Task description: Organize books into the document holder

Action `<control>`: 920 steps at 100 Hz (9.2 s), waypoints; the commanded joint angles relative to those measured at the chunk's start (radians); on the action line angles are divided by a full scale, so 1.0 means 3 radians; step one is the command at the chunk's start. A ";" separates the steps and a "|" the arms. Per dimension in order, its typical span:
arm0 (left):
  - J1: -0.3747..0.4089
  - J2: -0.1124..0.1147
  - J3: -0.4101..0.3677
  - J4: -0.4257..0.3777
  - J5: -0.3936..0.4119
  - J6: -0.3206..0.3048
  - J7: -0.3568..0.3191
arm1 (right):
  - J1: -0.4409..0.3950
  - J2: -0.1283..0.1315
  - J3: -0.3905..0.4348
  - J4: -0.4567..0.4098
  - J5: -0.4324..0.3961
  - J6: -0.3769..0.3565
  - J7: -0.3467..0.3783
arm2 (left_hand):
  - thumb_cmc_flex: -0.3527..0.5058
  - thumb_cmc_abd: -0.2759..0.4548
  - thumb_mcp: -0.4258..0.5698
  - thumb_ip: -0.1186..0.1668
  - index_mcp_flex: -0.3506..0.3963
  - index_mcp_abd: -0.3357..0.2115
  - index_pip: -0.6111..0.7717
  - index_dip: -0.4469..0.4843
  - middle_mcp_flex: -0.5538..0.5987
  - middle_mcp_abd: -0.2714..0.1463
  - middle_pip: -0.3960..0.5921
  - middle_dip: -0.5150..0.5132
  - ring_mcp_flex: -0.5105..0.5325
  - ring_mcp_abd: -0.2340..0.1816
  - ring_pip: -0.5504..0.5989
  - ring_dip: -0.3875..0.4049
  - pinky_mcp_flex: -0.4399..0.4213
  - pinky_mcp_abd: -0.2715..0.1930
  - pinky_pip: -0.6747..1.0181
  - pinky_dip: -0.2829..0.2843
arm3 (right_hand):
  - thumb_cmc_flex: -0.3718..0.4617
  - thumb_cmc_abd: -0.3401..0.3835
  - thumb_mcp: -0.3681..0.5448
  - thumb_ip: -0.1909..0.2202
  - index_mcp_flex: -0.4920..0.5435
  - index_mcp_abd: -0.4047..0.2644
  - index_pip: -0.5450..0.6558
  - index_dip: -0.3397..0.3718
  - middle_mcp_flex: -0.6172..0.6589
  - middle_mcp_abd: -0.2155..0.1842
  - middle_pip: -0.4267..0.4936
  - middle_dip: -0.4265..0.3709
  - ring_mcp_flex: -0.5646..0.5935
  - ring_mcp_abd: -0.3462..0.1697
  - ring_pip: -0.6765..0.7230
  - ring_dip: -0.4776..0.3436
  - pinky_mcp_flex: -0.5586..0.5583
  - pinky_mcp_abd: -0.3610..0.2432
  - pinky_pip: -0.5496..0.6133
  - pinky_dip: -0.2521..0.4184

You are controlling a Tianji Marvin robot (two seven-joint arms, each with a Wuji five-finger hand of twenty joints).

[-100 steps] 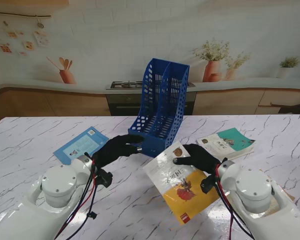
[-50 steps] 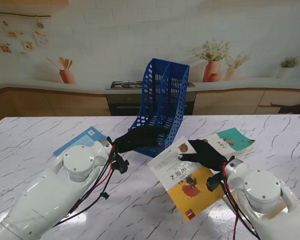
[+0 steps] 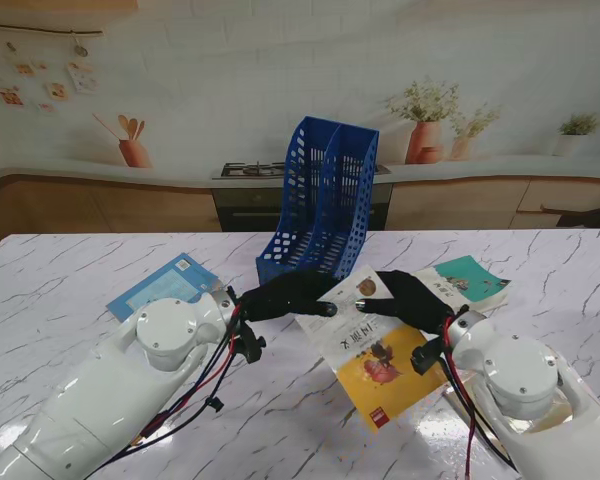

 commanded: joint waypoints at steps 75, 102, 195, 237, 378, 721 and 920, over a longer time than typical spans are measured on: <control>0.0003 -0.0115 0.0164 0.0183 -0.0457 -0.0196 -0.0041 | 0.0167 -0.0023 -0.0107 0.0018 -0.0090 0.0026 0.0012 | 0.0927 -0.0773 0.1701 -0.0020 0.0318 -0.0626 0.2986 0.1764 0.1807 -0.0385 0.0177 0.1054 0.2297 -0.0869 0.2091 0.1039 0.3267 -0.0708 0.3292 0.0048 | 0.0697 0.0724 0.0477 0.0047 0.0564 -0.1249 0.1036 0.0440 -0.0081 -0.0191 0.0014 0.0037 0.0168 -0.0476 0.0418 0.0166 -0.0028 0.0392 0.0128 0.0061; 0.0059 -0.0113 0.0137 0.0122 -0.0436 -0.0240 0.0028 | 0.0151 -0.0088 -0.0138 0.0054 0.0068 0.0103 -0.0186 | 0.0995 -0.0805 0.1983 0.0052 0.0533 -0.0774 0.2957 0.2207 0.1890 -0.0790 0.0605 0.1475 0.2716 -0.0973 0.1998 0.1151 0.3614 -0.0684 0.3402 -0.0020 | 0.0479 0.0541 0.0314 0.0187 0.0188 -0.0844 0.0108 -0.0815 -0.0068 -0.0080 -0.0557 -0.0775 0.0082 -0.0329 -0.0216 -0.0149 -0.0122 0.0460 -0.0020 -0.0105; 0.0447 0.0033 -0.0804 -0.0878 0.0145 0.0569 0.0214 | -0.0179 -0.0285 0.0230 -0.0178 -0.0066 0.0608 -0.1046 | 0.0928 -0.0903 0.2175 0.0067 0.0631 -0.0743 0.2969 0.2187 0.2079 -0.0782 0.0585 0.1665 0.2789 -0.0981 0.2151 0.1187 0.3637 -0.0684 0.3525 0.0117 | -0.0738 0.1104 -0.1365 0.0416 -0.0444 -0.0225 -0.1245 -0.1416 -0.0679 0.0086 -0.1505 -0.1980 -0.0560 -0.0006 -0.2223 -0.0827 -0.0787 0.1065 -0.0910 -0.0637; 0.0455 0.0086 -0.1210 -0.1468 0.0801 0.1147 0.0344 | -0.0138 -0.0397 0.0101 0.0034 -0.0064 0.0350 -0.1530 | 0.0906 -0.0902 0.2178 0.0073 0.0585 -0.0741 0.2970 0.2192 0.2073 -0.0782 0.0575 0.1675 0.2791 -0.0992 0.2223 0.1197 0.3649 -0.0737 0.3594 0.0148 | -0.0559 0.1027 -0.1566 0.0536 -0.0170 -0.0323 -0.1099 -0.1278 -0.0451 0.0044 -0.1319 -0.1958 -0.0436 -0.0028 -0.2093 -0.0799 -0.0693 0.1056 -0.0862 -0.0665; -0.0840 -0.0090 -0.0700 -0.0073 0.1234 0.1379 0.0744 | -0.0169 -0.0387 0.0140 0.0240 -0.0297 -0.0028 -0.1622 | 0.0831 -0.0992 0.2220 0.0023 0.0631 -0.0867 0.2972 0.2129 0.2133 -0.0858 0.0472 0.1603 0.2802 -0.1029 0.2400 0.1127 0.3660 -0.0812 0.3676 0.0154 | -0.0741 0.0709 -0.1424 0.0370 0.0291 -0.0635 -0.0736 -0.1409 -0.0148 -0.0109 -0.1434 -0.1828 -0.0579 0.0045 -0.2747 -0.0931 -0.1494 0.1142 -0.1772 -0.1196; -0.1818 -0.0620 0.0568 0.2154 0.0758 0.0532 0.0807 | -0.0216 -0.0344 0.0255 0.0372 -0.0167 -0.0124 -0.1384 | 0.0603 -0.0539 0.0784 -0.0212 -0.0049 -0.0582 0.2663 0.0966 0.1254 -0.0342 0.0613 0.0670 0.1849 -0.0457 0.1549 0.0713 0.2354 0.0088 0.2703 -0.0007 | -0.0760 0.0849 -0.1511 0.0423 0.0311 -0.0630 -0.0794 -0.1388 -0.0228 -0.0091 -0.1525 -0.1824 -0.0652 0.0031 -0.2828 -0.0940 -0.1551 0.1078 -0.1819 -0.1208; 0.0254 -0.0177 -0.0799 -0.1002 0.1269 0.0839 0.1485 | -0.0193 -0.0333 0.0199 0.0401 -0.0112 -0.0184 -0.1322 | 0.0122 0.0631 -0.1129 0.0035 0.0196 -0.0330 0.0120 -0.0376 0.0386 -0.0242 0.0119 0.0046 0.0279 -0.0100 0.0227 0.0209 0.0085 0.0465 0.0805 0.0063 | -0.0778 0.0902 -0.1616 0.0512 0.0306 -0.0572 -0.0917 -0.1319 -0.0198 -0.0051 -0.1565 -0.1853 -0.0622 0.0095 -0.2819 -0.0938 -0.1573 0.1140 -0.1841 -0.1198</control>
